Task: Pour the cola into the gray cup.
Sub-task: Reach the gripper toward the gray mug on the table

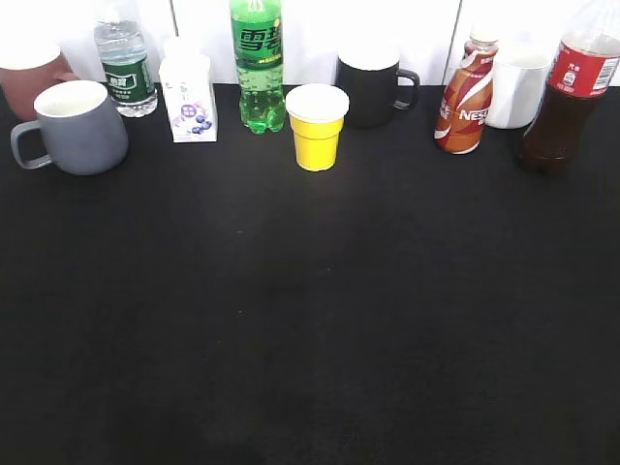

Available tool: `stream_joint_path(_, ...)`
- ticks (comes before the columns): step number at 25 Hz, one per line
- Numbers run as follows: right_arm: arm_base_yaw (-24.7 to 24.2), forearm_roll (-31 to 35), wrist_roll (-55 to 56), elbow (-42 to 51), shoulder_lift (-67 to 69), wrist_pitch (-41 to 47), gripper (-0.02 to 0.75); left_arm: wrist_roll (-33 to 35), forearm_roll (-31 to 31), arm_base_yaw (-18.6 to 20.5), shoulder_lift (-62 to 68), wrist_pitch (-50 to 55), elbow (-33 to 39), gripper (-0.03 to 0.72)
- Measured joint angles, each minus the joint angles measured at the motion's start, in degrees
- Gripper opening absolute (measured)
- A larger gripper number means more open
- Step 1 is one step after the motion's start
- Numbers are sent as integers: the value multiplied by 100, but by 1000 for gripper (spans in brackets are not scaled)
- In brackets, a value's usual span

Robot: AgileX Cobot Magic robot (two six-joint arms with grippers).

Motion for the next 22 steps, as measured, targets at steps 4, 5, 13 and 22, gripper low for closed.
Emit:
stream_joint_path(4, 0, 0, 0, 0, 0, 0, 573, 0, -69, 0, 0, 0, 0, 654)
stream_joint_path(5, 0, 0, 0, 0, 0, 0, 573, 0, -69, 0, 0, 0, 0, 625)
stream_joint_path(13, 0, 0, 0, 0, 0, 0, 573, 0, -12, 0, 741, -4250, 815, 559)
stream_joint_path(22, 0, 0, 0, 0, 0, 0, 573, 0, -69, 0, 6929, -10863, 1907, 529)
